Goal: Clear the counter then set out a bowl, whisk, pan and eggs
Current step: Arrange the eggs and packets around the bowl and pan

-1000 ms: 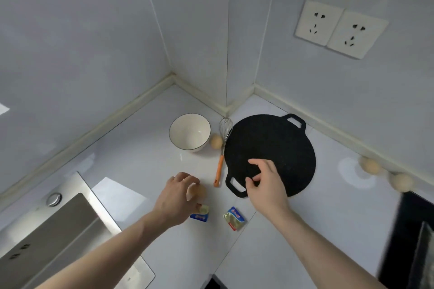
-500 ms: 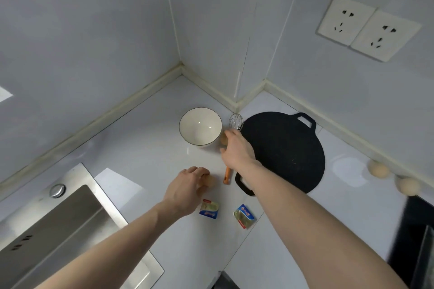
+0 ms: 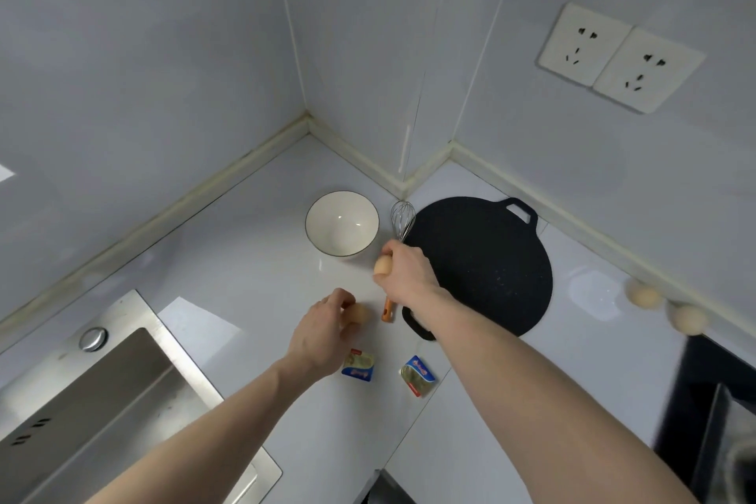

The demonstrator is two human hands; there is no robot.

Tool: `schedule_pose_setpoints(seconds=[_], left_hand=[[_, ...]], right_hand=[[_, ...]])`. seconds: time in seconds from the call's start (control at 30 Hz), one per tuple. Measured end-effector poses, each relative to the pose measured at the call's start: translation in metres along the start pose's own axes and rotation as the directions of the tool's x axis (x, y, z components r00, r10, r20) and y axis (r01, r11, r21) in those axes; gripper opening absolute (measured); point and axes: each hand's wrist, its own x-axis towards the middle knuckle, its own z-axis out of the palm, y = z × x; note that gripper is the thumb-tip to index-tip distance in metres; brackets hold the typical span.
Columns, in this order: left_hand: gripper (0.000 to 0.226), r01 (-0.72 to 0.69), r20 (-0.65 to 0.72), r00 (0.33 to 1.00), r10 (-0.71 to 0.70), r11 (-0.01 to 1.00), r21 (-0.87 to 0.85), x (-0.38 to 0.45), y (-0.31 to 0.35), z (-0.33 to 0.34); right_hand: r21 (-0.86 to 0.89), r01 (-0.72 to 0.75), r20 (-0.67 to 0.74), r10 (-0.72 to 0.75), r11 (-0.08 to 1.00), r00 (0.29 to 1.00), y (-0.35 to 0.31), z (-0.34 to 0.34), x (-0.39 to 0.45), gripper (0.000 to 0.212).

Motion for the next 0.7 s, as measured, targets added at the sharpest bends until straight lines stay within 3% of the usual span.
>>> schedule_pose_setpoints(seconds=[0.1, 0.2, 0.5, 0.7], left_hand=[[0.019, 0.033, -0.074, 0.996, -0.041, 0.993, -0.113, -0.008, 0.006, -0.003], [0.02, 0.016, -0.077, 0.996, -0.034, 0.975, -0.222, -0.016, 0.03, -0.006], [0.035, -0.151, 0.166, 0.965, 0.204, 0.947, -0.284, 0.008, 0.177, 0.052], [0.038, -0.156, 0.284, 0.936, 0.209, 0.968, -0.195, 0.031, 0.264, 0.116]], right_hand=[[0.213, -0.024, -0.058, 0.038, 0.977, 0.998, 0.019, -0.016, -0.025, 0.049], [0.316, -0.063, -0.105, 0.101, 0.947, 0.989, 0.055, -0.036, -0.061, 0.05], [0.418, -0.265, -0.246, 0.389, 0.869, 0.888, 0.19, -0.103, -0.161, 0.041], [0.422, -0.39, -0.303, 0.533, 0.818, 0.79, 0.268, -0.137, -0.181, 0.048]])
